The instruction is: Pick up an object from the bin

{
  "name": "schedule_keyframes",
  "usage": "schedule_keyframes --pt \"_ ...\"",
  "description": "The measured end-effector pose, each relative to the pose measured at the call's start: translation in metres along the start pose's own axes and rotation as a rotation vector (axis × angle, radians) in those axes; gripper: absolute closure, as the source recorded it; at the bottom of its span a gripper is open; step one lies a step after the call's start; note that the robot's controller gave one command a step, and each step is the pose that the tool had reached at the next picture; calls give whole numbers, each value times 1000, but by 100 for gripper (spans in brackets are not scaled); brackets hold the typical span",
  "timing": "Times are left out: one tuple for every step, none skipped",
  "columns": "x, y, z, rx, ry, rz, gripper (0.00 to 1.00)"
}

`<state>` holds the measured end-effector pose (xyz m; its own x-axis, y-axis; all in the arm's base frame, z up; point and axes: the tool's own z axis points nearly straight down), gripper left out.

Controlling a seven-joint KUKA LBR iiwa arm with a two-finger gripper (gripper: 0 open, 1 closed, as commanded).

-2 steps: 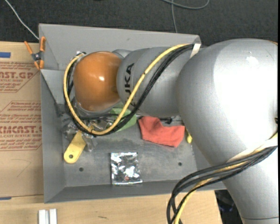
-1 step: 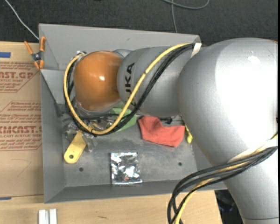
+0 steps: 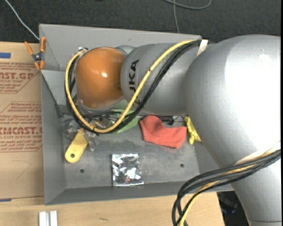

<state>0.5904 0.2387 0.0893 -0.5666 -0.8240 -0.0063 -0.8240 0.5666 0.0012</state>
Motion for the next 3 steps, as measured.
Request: schedule_keyframes --pt "-1 0 -7 1 -3 0 100" --pt "-1 0 -13 1 -2 0 100" --pt "-1 0 -17 2 -5 1 100"
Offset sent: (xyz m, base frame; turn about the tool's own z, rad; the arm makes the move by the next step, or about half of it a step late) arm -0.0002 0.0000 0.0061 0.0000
